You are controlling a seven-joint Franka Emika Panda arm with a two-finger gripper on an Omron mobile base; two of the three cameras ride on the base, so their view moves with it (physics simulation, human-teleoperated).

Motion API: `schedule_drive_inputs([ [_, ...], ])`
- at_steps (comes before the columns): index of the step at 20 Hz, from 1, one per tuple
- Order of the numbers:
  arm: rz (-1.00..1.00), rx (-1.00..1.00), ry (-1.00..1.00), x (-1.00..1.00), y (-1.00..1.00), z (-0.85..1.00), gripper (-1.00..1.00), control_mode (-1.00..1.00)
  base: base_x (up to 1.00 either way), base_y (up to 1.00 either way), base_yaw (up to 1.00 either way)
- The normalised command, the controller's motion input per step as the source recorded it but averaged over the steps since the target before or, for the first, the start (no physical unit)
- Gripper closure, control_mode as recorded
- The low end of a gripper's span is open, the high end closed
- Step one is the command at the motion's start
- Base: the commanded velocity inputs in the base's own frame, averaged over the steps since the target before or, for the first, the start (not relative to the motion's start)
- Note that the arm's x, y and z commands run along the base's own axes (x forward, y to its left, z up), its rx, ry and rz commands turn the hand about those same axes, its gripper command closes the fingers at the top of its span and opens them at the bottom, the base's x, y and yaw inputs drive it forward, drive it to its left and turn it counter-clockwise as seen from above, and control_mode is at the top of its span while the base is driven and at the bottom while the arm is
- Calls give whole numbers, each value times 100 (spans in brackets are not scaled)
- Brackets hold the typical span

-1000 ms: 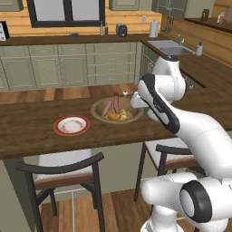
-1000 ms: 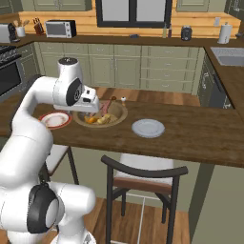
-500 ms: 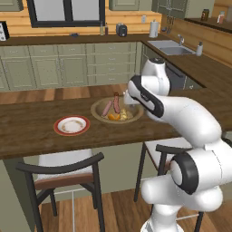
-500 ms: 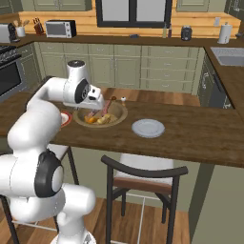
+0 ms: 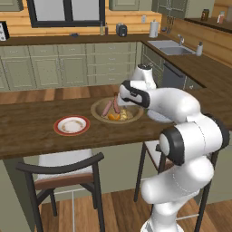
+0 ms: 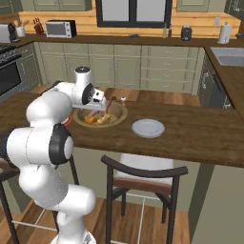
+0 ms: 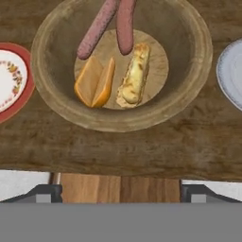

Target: Place one bun and one sausage from the bowl on each plate.

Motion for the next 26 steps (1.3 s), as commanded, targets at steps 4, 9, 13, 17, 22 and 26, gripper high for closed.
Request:
schedule_drive_inputs([
  [4,0,-2,2,71,0,-38,-100,-100,0,0,0],
  [9,0,0,1,76,0,-31,-100,-100,0,0,0],
  [13,0,0,3,76,5,-28,-100,-100,0,0,0],
  [17,0,0,4,63,14,-32,-100,-100,0,0,0],
  [22,0,0,3,59,7,-31,-100,-100,0,0,0],
  [26,0,0,2,56,0,-29,-100,-100,0,0,0],
])
